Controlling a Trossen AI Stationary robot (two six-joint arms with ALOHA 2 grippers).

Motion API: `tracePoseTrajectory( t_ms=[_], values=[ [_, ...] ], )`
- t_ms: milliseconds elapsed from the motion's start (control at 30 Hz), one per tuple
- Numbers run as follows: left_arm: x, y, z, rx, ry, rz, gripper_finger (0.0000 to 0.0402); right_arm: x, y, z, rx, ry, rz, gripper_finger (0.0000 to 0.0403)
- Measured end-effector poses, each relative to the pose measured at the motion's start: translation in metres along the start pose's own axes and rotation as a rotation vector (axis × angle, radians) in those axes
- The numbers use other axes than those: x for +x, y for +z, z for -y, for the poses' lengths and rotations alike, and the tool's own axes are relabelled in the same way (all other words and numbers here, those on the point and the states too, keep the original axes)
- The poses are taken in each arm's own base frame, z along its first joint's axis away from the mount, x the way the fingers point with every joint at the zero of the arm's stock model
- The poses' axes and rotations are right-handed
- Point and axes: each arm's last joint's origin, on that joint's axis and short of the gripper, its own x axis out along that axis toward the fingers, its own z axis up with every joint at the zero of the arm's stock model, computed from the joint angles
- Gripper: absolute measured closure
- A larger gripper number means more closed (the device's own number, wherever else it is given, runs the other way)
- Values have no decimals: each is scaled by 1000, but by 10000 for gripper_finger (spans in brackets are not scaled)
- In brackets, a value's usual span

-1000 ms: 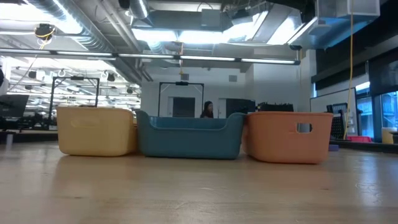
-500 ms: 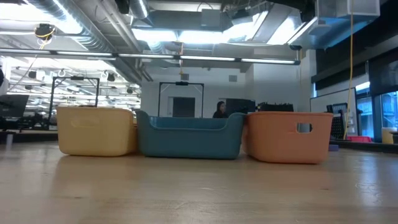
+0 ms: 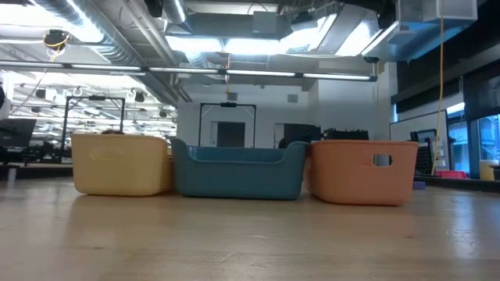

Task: Sort & place blocks by color
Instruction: Put the bottom blue block into the yellow bin

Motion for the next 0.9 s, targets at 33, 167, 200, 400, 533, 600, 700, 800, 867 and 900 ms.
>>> tracePoseTrajectory(
  t_ms=[33,167,200,400,533,600,700,800,867,900],
  values=[
    [0,0,0,0,0,0,233,0,0,0,9,0,0,265],
    [0,0,0,0,0,0,233,0,0,0,14,0,0,331],
    [0,0,0,0,0,0,233,0,0,0,14,0,0,353],
    [0,0,0,0,0,0,233,0,-1,0,25,5,-8,399],
    [0,0,0,-41,-1,-1,233,0,-2,0,32,2,-19,401],
    [1,2,1,-88,-5,-33,233,0,-2,0,32,1,-19,401],
    [1,8,9,-148,-18,-169,233,0,-2,0,33,2,-18,401],
    [1,6,24,-231,-20,-401,234,0,-2,0,32,2,-19,401],
    [-4,-3,34,-302,22,-596,234,0,-2,0,32,2,-19,402],
    [-7,-7,40,-346,43,-679,234,0,-2,0,32,1,-20,402]
  ],
)
